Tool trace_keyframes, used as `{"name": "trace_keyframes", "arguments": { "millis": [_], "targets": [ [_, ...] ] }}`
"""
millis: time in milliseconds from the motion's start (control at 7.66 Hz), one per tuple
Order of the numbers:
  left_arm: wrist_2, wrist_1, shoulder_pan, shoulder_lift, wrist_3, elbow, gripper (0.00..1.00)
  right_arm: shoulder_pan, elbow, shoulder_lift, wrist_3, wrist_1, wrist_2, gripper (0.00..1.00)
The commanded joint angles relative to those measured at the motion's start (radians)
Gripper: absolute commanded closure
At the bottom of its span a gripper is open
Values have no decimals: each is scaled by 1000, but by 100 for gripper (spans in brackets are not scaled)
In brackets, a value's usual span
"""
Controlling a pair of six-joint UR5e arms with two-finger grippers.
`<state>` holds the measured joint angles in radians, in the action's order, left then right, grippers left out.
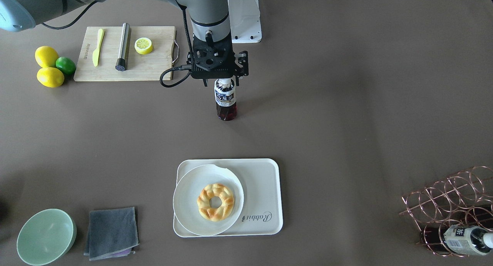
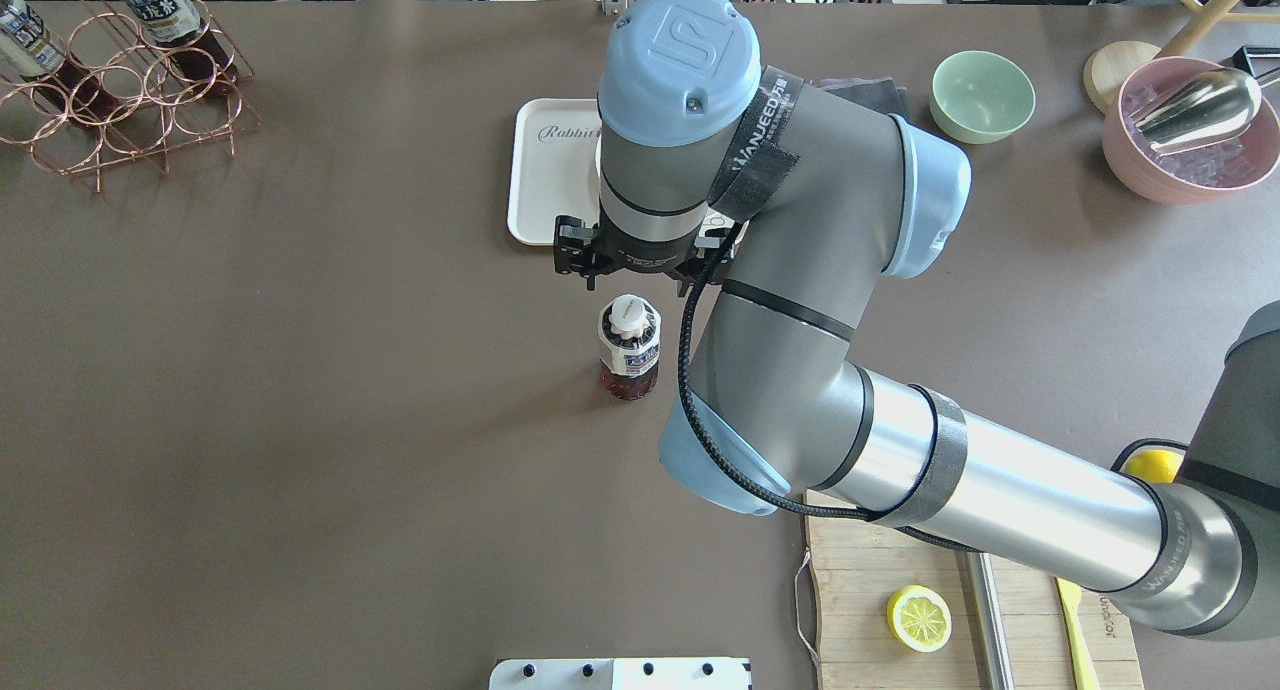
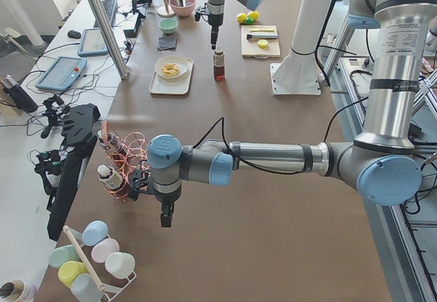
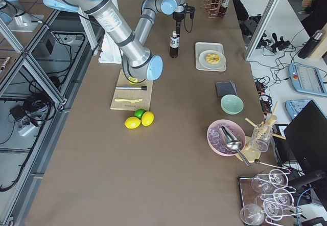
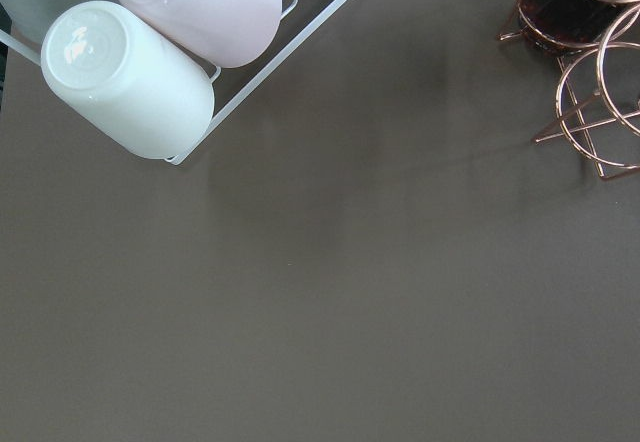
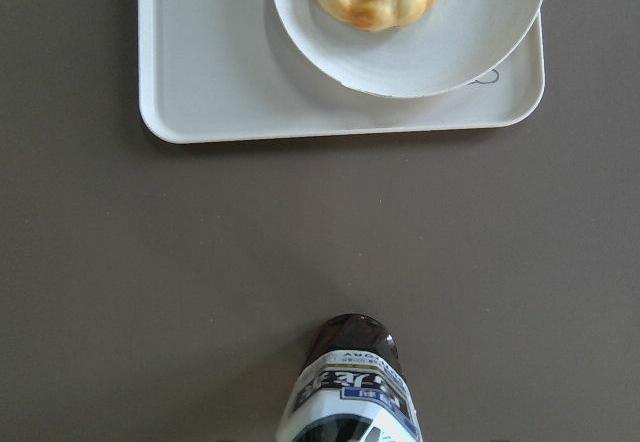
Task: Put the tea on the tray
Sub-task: 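Close the right gripper around the top of the tea bottle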
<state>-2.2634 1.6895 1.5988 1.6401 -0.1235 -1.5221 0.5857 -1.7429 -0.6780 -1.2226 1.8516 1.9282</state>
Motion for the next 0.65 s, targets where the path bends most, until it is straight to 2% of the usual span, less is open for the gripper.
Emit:
{"name": "trace_keyframes", "arguments": {
  "millis": [0, 392, 523],
  "targets": [
    [1, -54, 0, 27, 1, 0, 2, -10, 0, -5, -2, 1, 6, 12],
    [1, -54, -2, 29, 1, 2, 2, -27, 2, -6, -6, 1, 5, 13],
    [1, -54, -3, 29, 1, 3, 2, -33, 2, -6, -9, 1, 0, 21]
  ]
}}
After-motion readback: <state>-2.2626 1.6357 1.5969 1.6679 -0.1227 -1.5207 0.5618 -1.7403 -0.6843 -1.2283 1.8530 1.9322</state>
